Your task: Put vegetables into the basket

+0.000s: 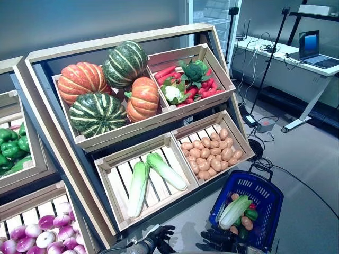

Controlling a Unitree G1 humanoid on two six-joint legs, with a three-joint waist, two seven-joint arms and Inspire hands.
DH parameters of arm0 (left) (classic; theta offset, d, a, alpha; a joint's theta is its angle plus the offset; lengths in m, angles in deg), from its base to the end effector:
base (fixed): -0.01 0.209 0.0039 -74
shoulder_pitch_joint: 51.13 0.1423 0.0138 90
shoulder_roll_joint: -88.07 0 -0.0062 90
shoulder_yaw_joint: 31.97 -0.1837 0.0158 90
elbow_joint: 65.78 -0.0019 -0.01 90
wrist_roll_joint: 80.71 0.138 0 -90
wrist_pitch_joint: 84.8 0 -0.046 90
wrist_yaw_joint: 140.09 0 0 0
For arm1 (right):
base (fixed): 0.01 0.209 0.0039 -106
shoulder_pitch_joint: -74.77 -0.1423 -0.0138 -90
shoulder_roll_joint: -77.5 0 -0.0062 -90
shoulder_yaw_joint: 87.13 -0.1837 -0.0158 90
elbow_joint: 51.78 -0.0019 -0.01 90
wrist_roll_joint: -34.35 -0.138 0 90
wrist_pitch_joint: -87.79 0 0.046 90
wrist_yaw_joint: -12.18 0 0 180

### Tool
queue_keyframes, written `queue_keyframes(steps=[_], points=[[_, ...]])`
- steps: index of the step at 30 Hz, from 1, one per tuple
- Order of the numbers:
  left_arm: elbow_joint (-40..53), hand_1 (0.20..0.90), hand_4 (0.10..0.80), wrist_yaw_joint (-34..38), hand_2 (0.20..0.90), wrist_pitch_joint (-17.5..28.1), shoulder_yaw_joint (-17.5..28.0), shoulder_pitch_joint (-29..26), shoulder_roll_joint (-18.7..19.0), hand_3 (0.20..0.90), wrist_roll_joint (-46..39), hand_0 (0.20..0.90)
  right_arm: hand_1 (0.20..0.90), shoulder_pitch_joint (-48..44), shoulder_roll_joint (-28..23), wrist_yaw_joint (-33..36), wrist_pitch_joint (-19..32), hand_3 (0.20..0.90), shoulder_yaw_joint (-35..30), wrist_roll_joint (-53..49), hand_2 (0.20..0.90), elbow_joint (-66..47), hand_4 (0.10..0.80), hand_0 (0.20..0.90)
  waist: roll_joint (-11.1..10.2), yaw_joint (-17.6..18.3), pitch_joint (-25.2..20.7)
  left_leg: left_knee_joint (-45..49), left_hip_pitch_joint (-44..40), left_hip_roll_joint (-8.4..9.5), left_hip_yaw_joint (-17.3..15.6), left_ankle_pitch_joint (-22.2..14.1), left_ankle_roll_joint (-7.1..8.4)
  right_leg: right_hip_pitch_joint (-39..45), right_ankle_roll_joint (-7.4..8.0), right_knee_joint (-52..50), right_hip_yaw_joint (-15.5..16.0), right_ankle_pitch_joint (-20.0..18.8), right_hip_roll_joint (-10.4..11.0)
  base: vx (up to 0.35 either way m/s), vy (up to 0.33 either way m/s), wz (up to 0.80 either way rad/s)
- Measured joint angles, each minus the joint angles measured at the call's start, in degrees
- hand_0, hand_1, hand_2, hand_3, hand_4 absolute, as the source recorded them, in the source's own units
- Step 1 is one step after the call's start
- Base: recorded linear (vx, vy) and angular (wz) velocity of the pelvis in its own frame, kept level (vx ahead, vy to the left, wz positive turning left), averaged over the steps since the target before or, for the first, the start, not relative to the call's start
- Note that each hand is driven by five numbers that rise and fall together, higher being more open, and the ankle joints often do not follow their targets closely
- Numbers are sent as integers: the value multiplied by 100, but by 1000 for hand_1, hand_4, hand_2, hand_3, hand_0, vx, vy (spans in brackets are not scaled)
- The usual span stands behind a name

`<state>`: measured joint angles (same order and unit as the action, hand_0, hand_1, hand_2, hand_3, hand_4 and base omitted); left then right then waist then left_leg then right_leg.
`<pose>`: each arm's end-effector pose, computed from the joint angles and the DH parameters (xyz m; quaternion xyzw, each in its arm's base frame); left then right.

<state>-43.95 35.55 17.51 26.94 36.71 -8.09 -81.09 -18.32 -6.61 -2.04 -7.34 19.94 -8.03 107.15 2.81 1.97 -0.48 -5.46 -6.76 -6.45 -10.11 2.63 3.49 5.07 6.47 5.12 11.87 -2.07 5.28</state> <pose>0.0902 0.1654 -0.1166 0.1842 0.4614 -0.2280 0.8374 0.0902 -0.1878 -0.1181 0.2205 0.5492 -0.0216 0.8058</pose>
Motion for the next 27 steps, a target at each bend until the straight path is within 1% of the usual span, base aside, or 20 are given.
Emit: queue_keyframes(steps=[9,12,16,17,20,21,22,23,24,26,27], points=[[0,900,800,249,900,3,12,-1,-5,900,56,900,900,-14,-5,155,12,900,-12,-1,900,-1,800,900,37,-2,50,-1,-13,1,8,0,-1,15,0,16,5,1,2,0,0,0],[0,900,800,218,900,102,6,2,-3,900,57,900,900,-19,-8,171,21,900,-15,0,900,-2,800,900,48,-2,68,-1,-15,1,9,0,-1,19,0,17,7,1,2,0,0,0],[5,900,800,85,900,413,-13,16,0,900,39,900,900,-26,-20,176,25,900,-17,-1,900,-5,800,900,60,-4,110,0,-38,1,11,-1,-1,42,-1,17,8,2,2,0,0,0],[6,900,800,14,900,561,-18,29,0,900,24,900,900,-30,-20,178,25,900,-17,-1,900,-5,800,900,61,-3,121,-1,-42,1,12,-1,-2,46,-3,17,8,4,3,0,0,0],[95,900,800,8,900,948,-225,32,33,900,72,900,900,-44,-21,192,23,900,-16,0,900,-8,800,900,67,5,140,0,-43,1,9,-1,-3,43,-5,16,4,5,6,0,0,0],[305,900,800,9,900,1026,-330,39,78,900,73,900,900,-49,-21,215,17,900,-13,0,900,-15,800,900,69,7,147,-1,-40,3,9,-2,-3,41,-6,14,4,6,8,-36,27,0],[749,900,800,-3,900,1064,-425,52,195,900,63,900,900,-50,-25,295,-20,900,-3,0,900,-83,800,900,75,6,182,-1,-40,7,9,-1,-3,40,-7,12,2,5,8,-49,32,0],[1417,900,800,-41,900,1084,-477,66,375,900,41,900,900,-48,-59,369,-81,900,5,-2,900,-195,800,900,82,2,244,-1,-36,4,13,2,-1,40,-6,11,2,2,8,-35,18,1],[1743,900,800,-43,900,1137,-481,63,461,900,-8,900,900,-47,-57,398,-99,900,6,-2,900,-239,800,900,88,2,271,-1,-37,6,14,6,3,41,-3,10,2,-1,9,0,0,0],[2955,900,800,-181,900,1255,-425,28,804,900,-508,900,900,-15,-106,494,-172,900,0,-20,900,-382,800,900,111,-33,314,-2,-31,7,22,9,6,40,4,12,4,-13,8,0,0,0],[3506,900,800,-313,900,1261,-301,7,943,900,-866,900,900,11,-117,544,-212,900,-3,-21,900,-451,800,900,122,-42,317,-2,-35,6,23,9,7,47,9,12,8,-15,6,0,0,0]])
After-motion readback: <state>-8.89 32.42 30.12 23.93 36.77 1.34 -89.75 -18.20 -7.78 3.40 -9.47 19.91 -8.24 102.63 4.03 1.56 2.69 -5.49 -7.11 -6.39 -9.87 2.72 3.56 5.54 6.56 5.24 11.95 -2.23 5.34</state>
